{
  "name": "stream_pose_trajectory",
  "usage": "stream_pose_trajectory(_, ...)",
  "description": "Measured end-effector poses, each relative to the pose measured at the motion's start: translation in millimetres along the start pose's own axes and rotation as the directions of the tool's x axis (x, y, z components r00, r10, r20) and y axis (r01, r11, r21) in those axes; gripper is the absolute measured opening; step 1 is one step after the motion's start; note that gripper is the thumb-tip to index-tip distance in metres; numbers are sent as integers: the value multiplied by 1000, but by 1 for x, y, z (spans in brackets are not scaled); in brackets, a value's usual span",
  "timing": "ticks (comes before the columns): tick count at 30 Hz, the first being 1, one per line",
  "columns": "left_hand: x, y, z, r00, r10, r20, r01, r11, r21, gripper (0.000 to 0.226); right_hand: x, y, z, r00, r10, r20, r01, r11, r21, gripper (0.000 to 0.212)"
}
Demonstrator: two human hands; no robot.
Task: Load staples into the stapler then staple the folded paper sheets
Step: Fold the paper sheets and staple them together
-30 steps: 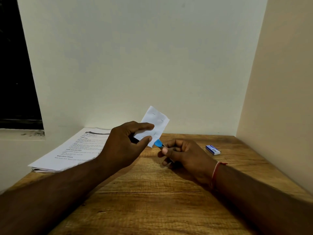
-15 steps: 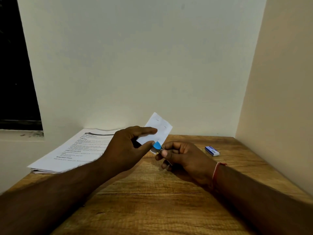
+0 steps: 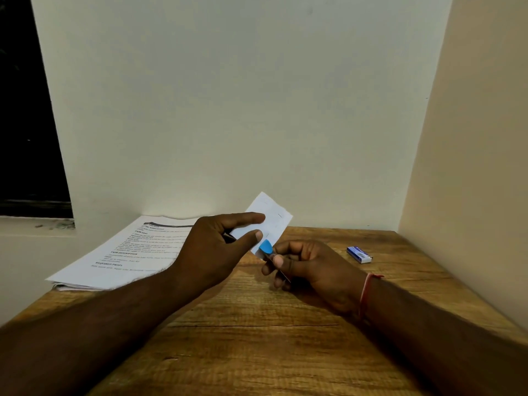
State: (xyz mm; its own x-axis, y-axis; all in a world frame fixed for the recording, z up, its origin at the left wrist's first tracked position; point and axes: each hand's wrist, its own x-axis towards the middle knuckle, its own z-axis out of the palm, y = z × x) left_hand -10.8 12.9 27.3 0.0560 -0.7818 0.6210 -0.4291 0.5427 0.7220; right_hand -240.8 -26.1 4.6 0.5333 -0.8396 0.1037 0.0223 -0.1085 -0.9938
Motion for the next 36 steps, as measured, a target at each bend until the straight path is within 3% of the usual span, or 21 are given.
stream_pose_trajectory(10,-1,3,-1,1000,-4,14,4,1000,29,29,-2,-3,3,998,3,-58,-10,993,-119,19)
stream_pose_trajectory(16,-2,3,-1,997,-75,18,75,996,-55,31,-5,-5,7,996,-26,-83,11,985,-172,15)
stream_pose_trajectory(31,0,-7,0,995,-87,56,94,985,-146,32,-9,-14,14,980,-43,-194,-19,951,-307,14)
stream_pose_trajectory(33,1,-7,1,992,-89,92,103,980,-170,41,-8,-14,15,972,-68,-225,-12,941,-339,11)
stream_pose_trajectory(36,-1,-8,1,983,-88,162,111,984,-138,83,-6,-10,17,956,-115,-270,-4,915,-404,10)
